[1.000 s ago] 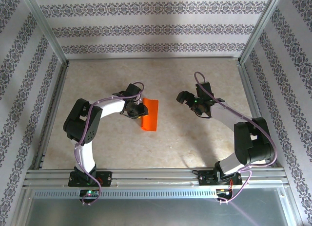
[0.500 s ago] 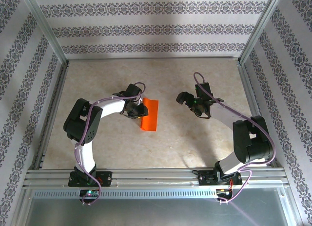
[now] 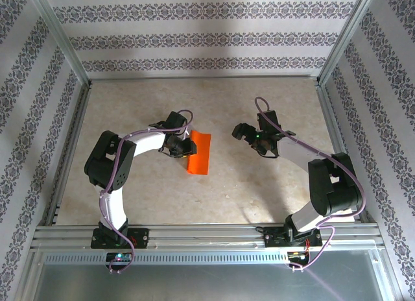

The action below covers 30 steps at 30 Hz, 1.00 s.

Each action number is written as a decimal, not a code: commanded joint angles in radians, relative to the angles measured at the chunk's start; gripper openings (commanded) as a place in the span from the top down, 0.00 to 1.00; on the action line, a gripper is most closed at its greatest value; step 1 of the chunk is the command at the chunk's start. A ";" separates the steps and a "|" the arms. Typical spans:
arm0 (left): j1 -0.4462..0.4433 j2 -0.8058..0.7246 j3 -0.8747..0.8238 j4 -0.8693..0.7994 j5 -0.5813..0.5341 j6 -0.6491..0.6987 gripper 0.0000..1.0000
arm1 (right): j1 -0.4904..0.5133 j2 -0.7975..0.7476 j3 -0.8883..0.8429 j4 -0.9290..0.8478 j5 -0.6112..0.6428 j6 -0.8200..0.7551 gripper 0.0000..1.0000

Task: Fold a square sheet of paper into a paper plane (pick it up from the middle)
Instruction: First fold the square sheet of paper in half at the center of the table, then hold the square sheet of paper at the center of the table.

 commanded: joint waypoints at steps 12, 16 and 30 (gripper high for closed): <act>0.014 0.075 -0.056 -0.079 -0.079 0.024 0.72 | 0.184 0.156 0.107 0.082 -0.212 0.063 0.47; 0.013 0.077 -0.065 -0.062 -0.076 0.007 0.72 | 0.231 0.227 0.155 0.103 -0.250 0.095 0.69; 0.012 0.089 -0.070 -0.061 -0.080 -0.010 0.72 | 0.285 0.385 0.254 0.080 -0.273 0.124 0.91</act>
